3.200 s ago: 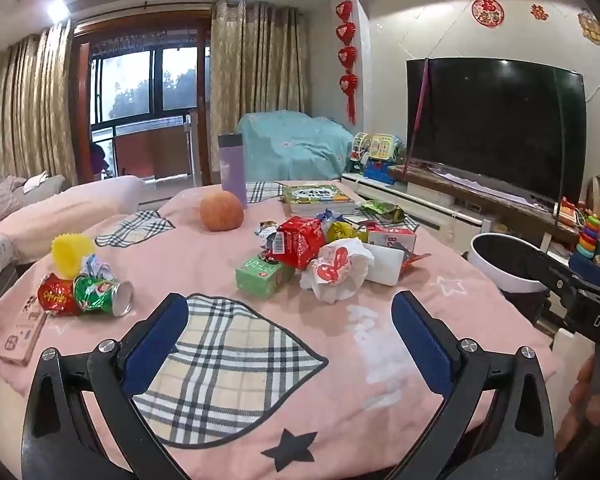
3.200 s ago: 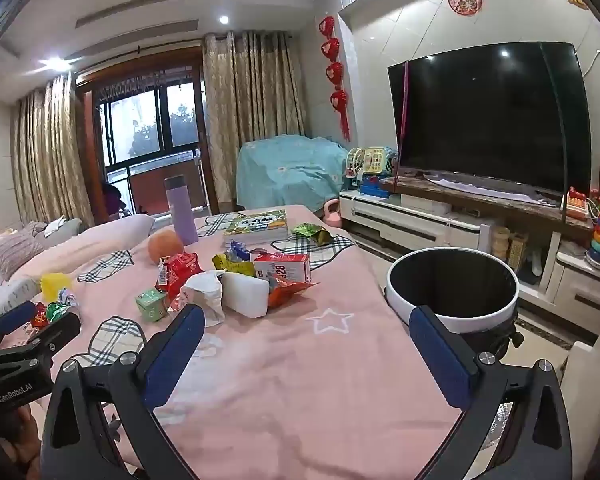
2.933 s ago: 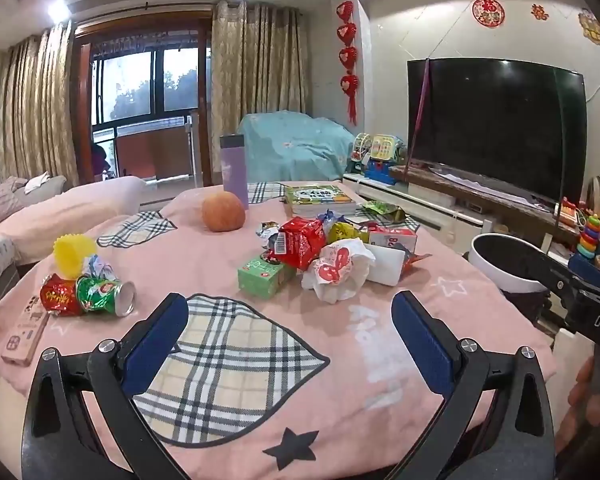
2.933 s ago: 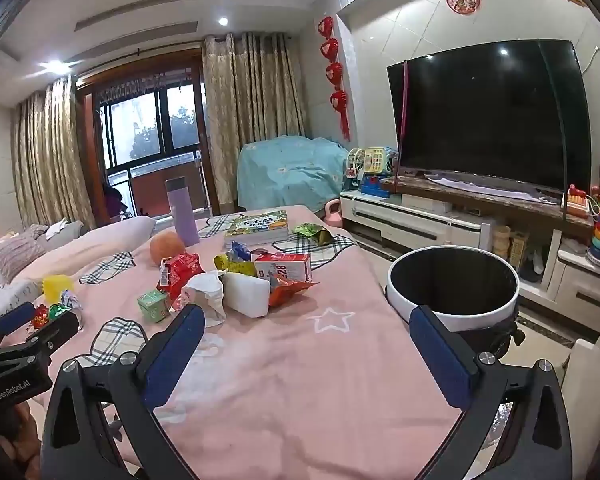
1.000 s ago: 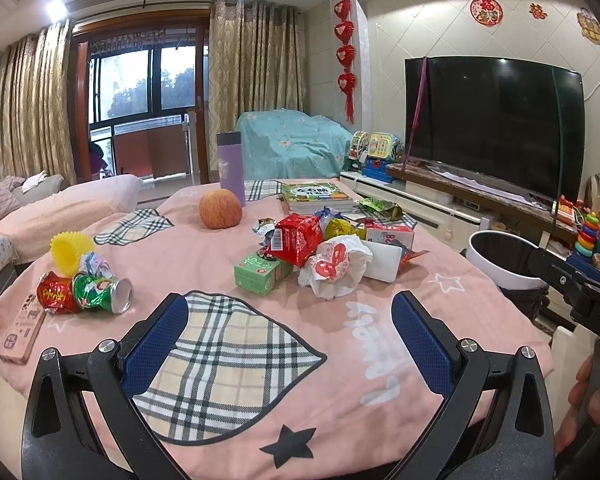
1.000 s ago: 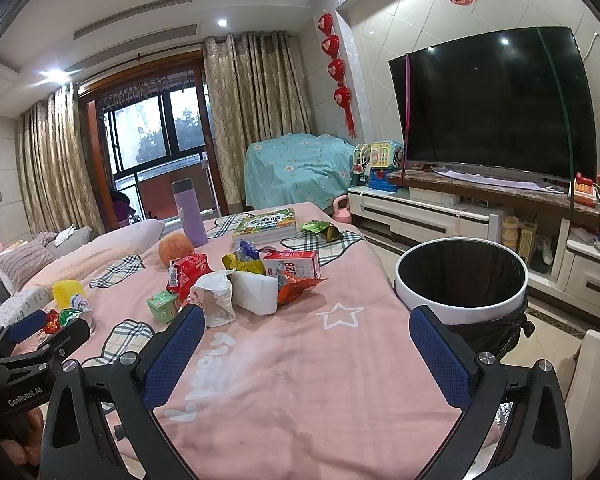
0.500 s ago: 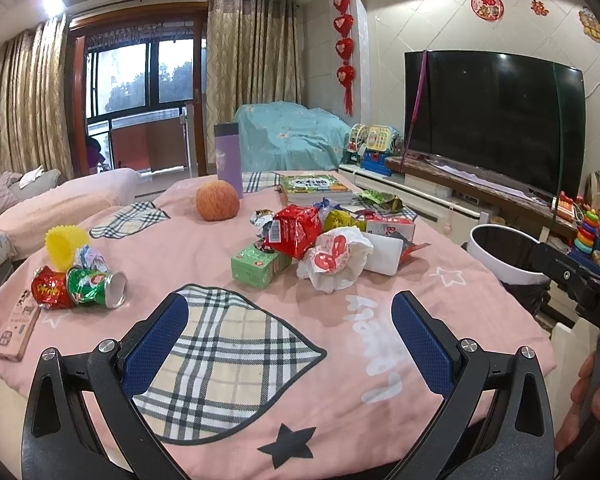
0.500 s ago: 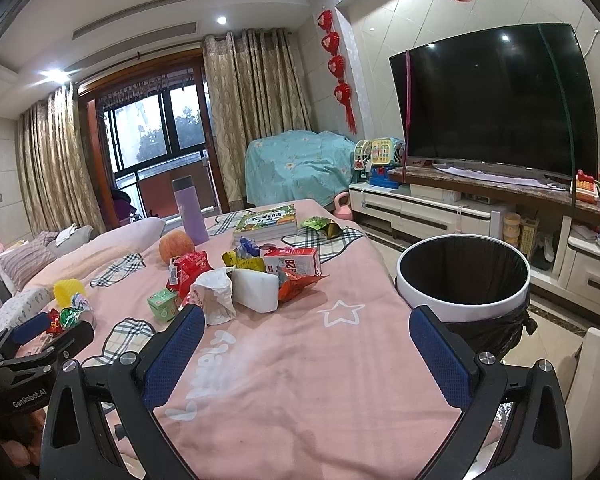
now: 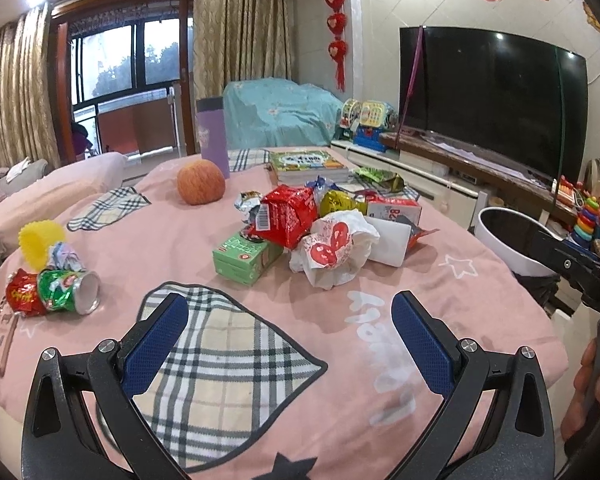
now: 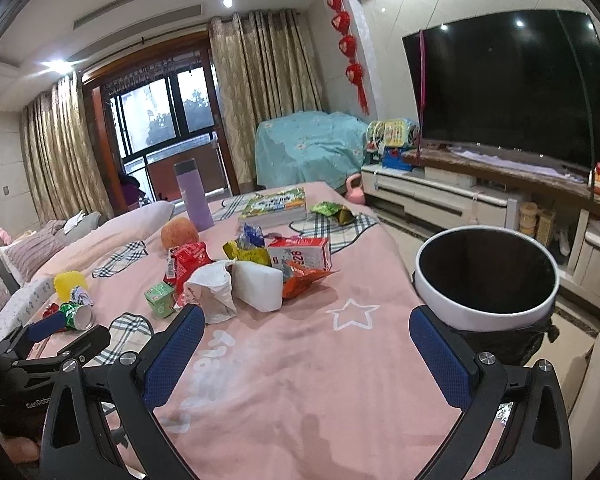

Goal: Collect trash
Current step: 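Grasp the white plastic bag with the left tool while the right tool grasps the white foam block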

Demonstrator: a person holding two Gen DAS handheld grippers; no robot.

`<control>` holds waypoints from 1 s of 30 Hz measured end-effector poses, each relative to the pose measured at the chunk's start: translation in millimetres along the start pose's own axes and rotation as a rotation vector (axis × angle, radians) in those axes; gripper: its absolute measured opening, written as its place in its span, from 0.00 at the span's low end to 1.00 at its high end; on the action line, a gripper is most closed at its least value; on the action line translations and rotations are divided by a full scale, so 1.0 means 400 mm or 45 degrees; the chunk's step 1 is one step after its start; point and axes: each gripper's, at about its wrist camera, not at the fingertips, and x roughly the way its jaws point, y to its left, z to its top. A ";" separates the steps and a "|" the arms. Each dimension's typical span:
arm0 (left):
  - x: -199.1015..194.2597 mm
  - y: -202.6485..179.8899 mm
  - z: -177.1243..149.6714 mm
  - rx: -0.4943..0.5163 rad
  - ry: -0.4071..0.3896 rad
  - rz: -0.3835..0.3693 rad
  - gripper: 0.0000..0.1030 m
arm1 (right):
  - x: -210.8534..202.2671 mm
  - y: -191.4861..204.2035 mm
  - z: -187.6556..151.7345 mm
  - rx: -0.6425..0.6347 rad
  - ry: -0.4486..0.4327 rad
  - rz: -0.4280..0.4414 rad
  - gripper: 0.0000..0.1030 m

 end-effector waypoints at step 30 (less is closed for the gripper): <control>0.321 -0.020 0.058 0.045 0.255 -0.093 0.59 | 0.323 0.002 0.027 -0.020 0.357 0.189 0.59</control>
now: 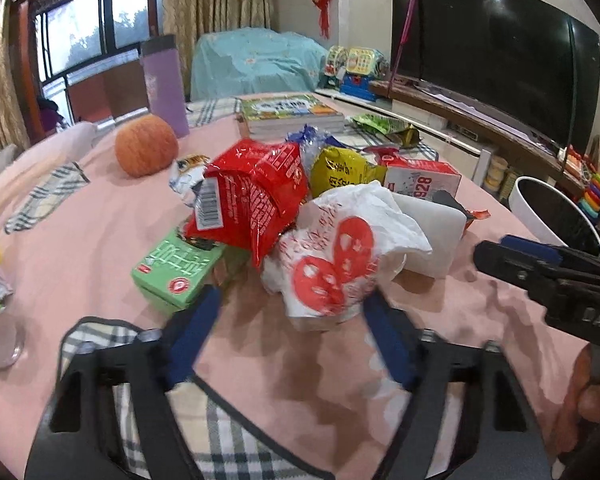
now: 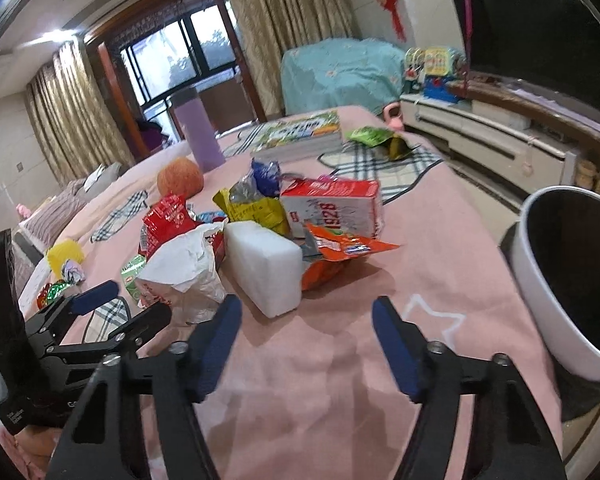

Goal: Collect trash
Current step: 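Grasp the white plastic bag with the left tool while the right tool grasps the white foam block, then carry both items to the bin and open both tools to drop them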

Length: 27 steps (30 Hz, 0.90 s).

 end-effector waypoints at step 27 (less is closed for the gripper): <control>-0.086 -0.073 -0.029 0.005 -0.027 -0.149 0.29 | -0.093 -0.049 -0.054 0.057 -0.012 0.027 0.31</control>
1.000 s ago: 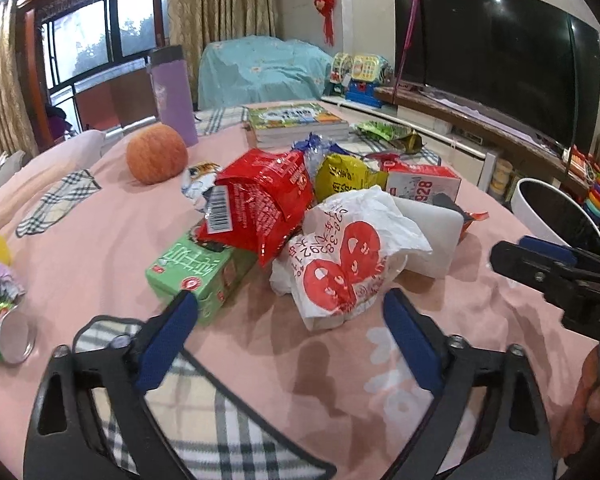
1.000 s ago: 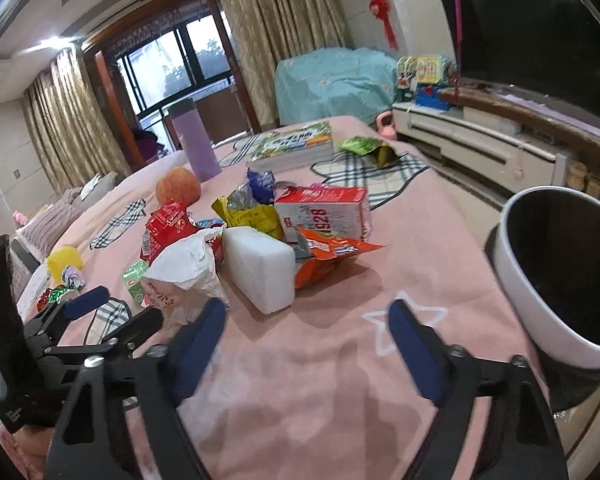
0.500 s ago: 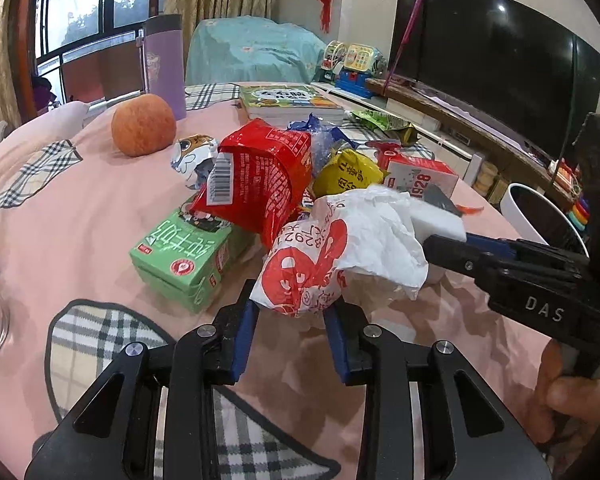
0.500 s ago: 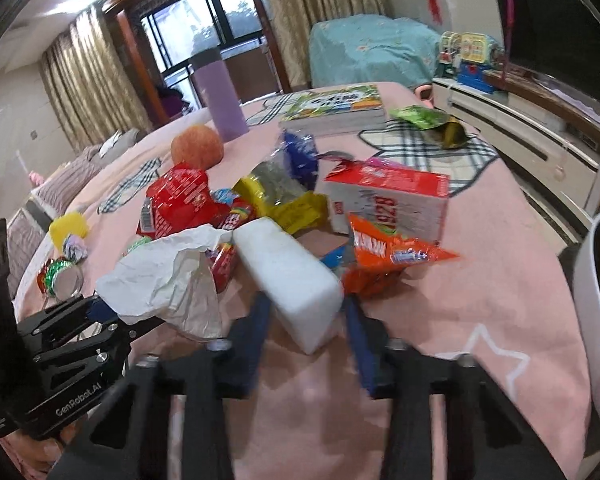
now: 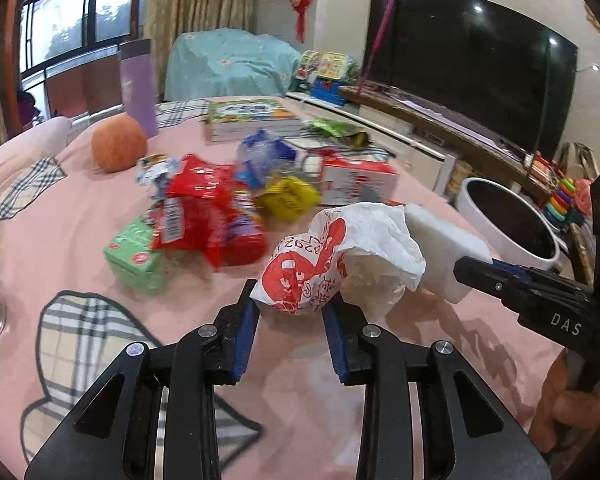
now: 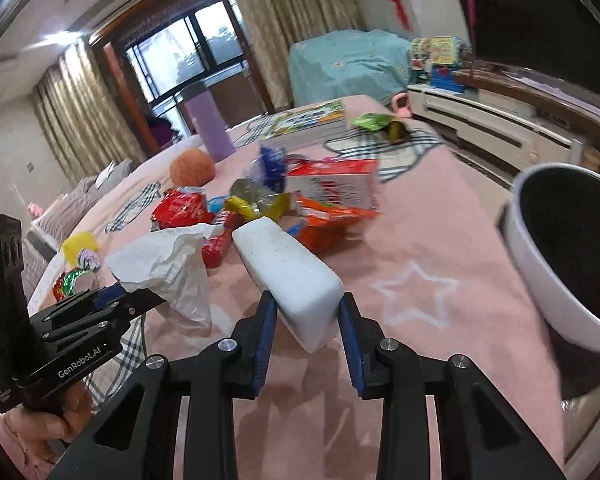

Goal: Collect trash
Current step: 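Carry both items to the bin and open both tools to drop them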

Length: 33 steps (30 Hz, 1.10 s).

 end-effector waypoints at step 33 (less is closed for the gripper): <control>0.074 -0.388 0.119 0.270 -0.003 -0.190 0.28 | -0.240 -0.303 -0.010 0.250 -0.205 -0.284 0.31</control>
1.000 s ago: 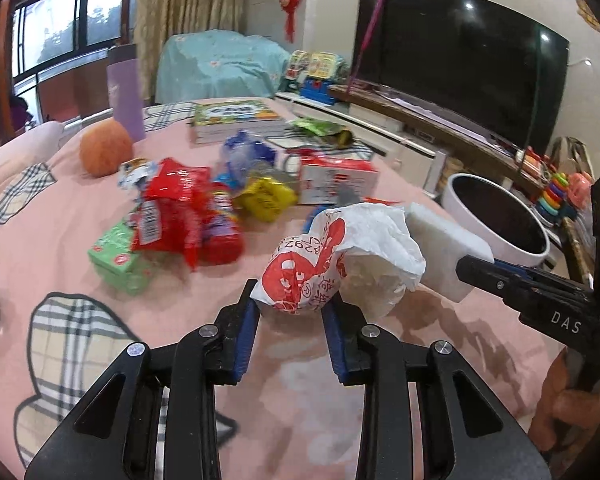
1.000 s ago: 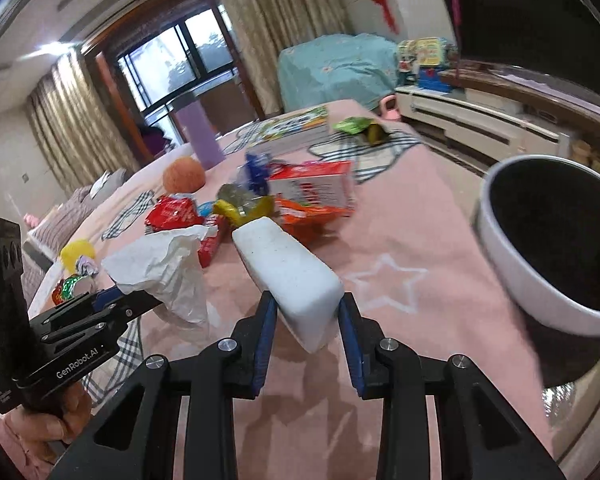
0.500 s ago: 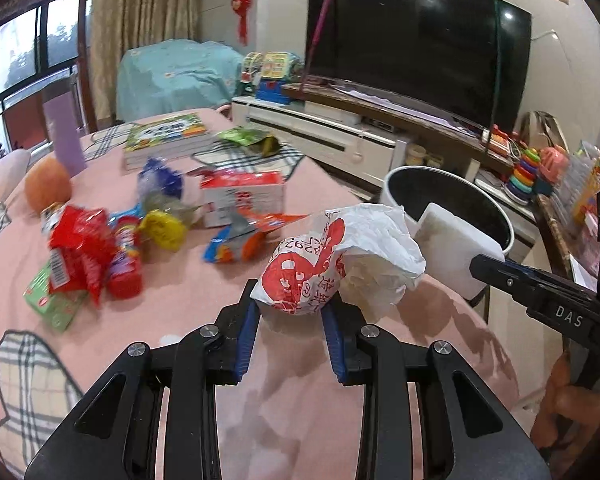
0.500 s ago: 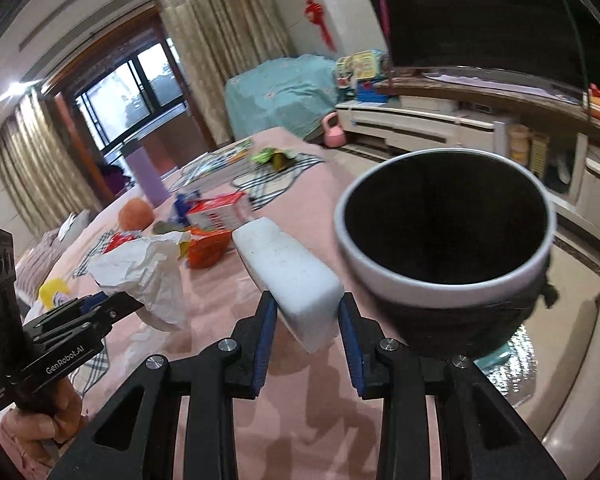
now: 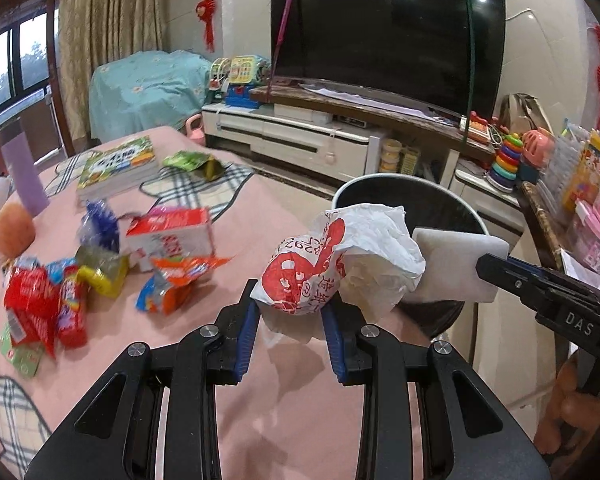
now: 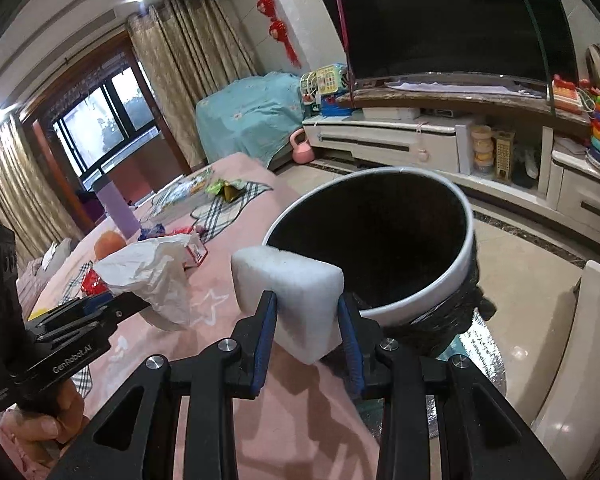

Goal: Collect trash
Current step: 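Carry both items to the bin and open both tools to drop them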

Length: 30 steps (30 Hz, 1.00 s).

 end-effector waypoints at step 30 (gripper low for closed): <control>0.158 -0.181 0.118 0.179 0.088 -0.033 0.37 | 0.044 -0.148 0.102 0.013 0.006 -0.163 0.34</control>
